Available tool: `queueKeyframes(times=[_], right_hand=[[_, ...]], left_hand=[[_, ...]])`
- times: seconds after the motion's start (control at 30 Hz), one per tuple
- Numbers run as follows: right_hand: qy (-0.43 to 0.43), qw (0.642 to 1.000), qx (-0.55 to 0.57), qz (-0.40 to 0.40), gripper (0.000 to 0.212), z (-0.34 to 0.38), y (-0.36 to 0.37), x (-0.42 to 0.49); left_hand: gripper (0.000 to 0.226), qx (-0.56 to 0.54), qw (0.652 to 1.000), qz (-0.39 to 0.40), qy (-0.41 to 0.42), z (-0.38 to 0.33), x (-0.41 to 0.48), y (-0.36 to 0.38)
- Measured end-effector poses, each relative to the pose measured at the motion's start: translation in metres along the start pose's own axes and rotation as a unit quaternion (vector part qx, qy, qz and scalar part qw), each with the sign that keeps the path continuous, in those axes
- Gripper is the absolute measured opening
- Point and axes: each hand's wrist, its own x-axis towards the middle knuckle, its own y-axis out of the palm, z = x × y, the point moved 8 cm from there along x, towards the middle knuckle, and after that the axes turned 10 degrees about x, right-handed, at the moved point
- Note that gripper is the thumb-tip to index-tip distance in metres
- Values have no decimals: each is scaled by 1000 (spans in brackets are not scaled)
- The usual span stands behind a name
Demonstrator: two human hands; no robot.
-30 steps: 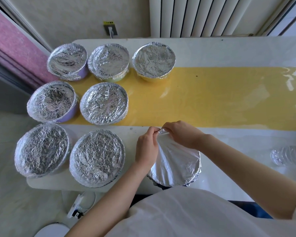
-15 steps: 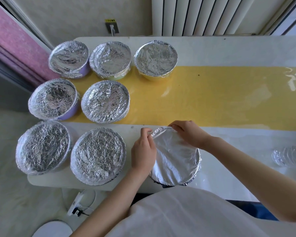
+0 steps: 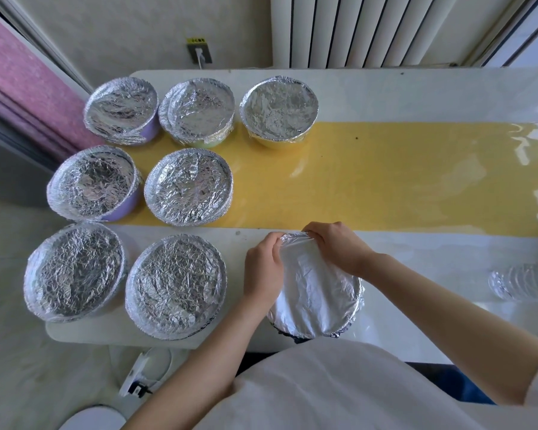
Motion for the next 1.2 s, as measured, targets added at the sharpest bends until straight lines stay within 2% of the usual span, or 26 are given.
queueKeyframes(times=[0.17, 0.3, 0.43, 0.67, 0.8, 0.9, 1.03, 1.2], right_hand=[[12, 999, 0, 53, 30, 5, 2, 7], [-2, 998, -18, 60, 23, 10, 10, 12], [-12, 998, -25, 61, 26, 14, 8, 10], [-3, 993, -34, 112, 29, 18, 16, 14], [-7, 994, -39, 105, 28, 19, 15, 14], [2, 997, 5, 80, 30, 17, 10, 11], [17, 998, 50, 26, 30, 7, 1, 6], [25, 998, 55, 24, 31, 6, 6, 10]], left_hand=[[20, -4, 1000, -7, 10, -2, -1, 0], [16, -5, 1000, -7, 7, -1, -2, 1], [16, -3, 1000, -6, 1, 3, -3, 1], [16, -7, 1000, 2, 4, 5, 0, 4], [16, -7, 1000, -2, 13, 4, -1, 3], [19, -8, 1000, -24, 18, 3, -5, -3], [26, -26, 995, -83, -49, 15, -15, -16], [25, 14, 996, -28, -83, 18, -15, -10]])
